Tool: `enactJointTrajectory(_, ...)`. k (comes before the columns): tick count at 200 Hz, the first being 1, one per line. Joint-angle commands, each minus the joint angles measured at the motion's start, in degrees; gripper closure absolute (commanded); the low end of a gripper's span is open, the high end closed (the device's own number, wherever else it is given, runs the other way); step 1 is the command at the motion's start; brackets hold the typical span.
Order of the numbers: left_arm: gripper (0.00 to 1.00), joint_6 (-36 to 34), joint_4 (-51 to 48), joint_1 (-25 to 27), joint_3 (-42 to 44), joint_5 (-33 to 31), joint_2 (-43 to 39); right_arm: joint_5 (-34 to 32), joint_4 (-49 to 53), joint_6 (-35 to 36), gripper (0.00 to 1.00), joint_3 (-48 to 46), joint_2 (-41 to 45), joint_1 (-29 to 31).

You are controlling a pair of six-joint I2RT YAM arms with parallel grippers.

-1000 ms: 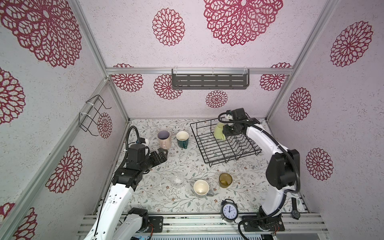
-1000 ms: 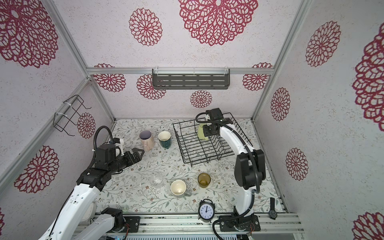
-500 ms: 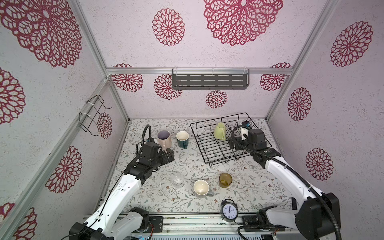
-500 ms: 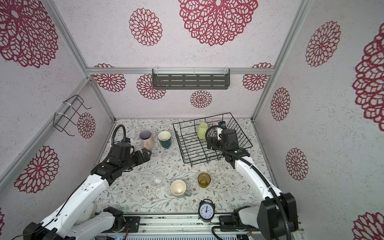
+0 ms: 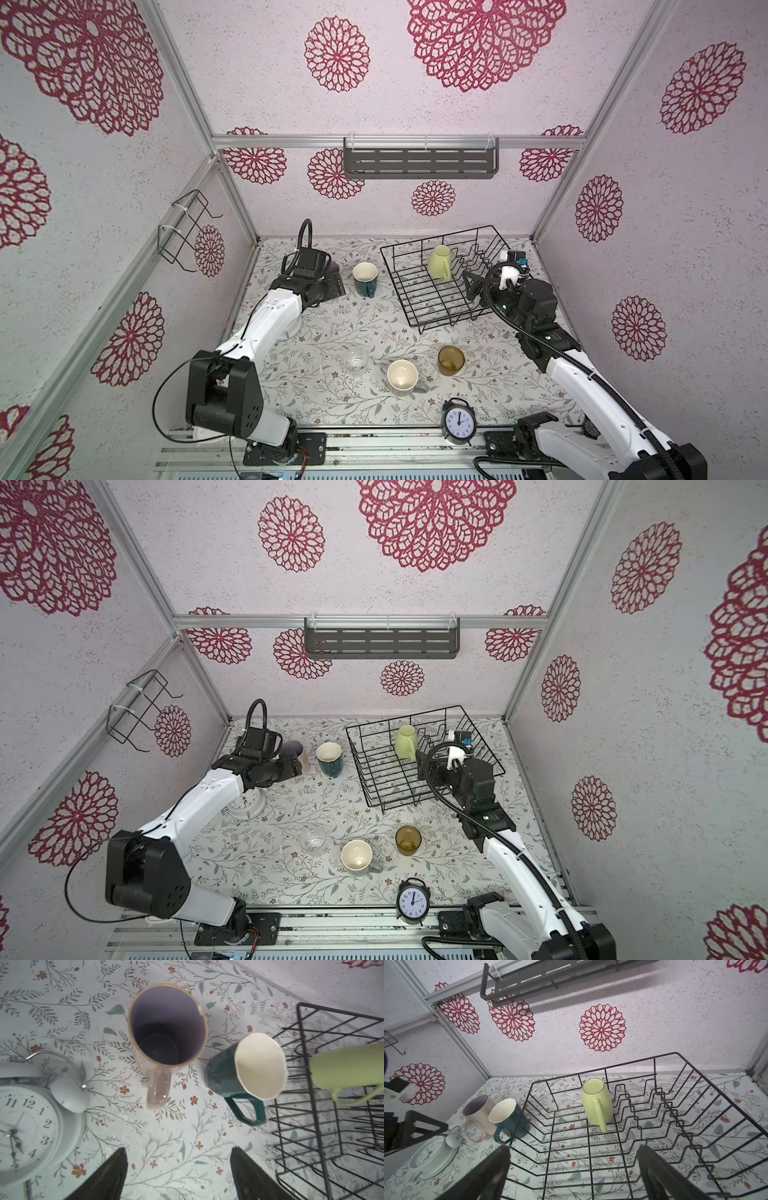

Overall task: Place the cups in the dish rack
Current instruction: 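Release the mug and raise the right gripper while the left reaches toward the pink mug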

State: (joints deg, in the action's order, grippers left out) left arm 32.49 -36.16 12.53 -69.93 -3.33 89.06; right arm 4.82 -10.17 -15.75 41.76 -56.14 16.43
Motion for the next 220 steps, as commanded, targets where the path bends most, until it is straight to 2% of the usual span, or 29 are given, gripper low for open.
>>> enactJointTrajectory(1,0.20,-3.95,-3.51,-0.23,-4.65,-1.81,3.95,-2.15,0.51,-1.26,0.01,0.81,1.88,-0.27)
enactJointTrajectory(55,0.34,-6.77,-4.81,-0.41,-13.73,-2.16,16.38,-4.08,2.56,-0.41,0.02,-1.00,4.62,-0.17)
enactJointTrajectory(102,0.39,-5.17,-10.81,-0.52,-19.72,-4.43,24.93,-2.93,4.02,0.93,0.02,-1.65,5.87,-0.20)
enactJointTrajectory(220,0.44,-4.72,-5.19,-0.68,-16.60,-4.37,28.63,-1.91,4.81,0.86,0.02,-0.34,4.56,-0.11)
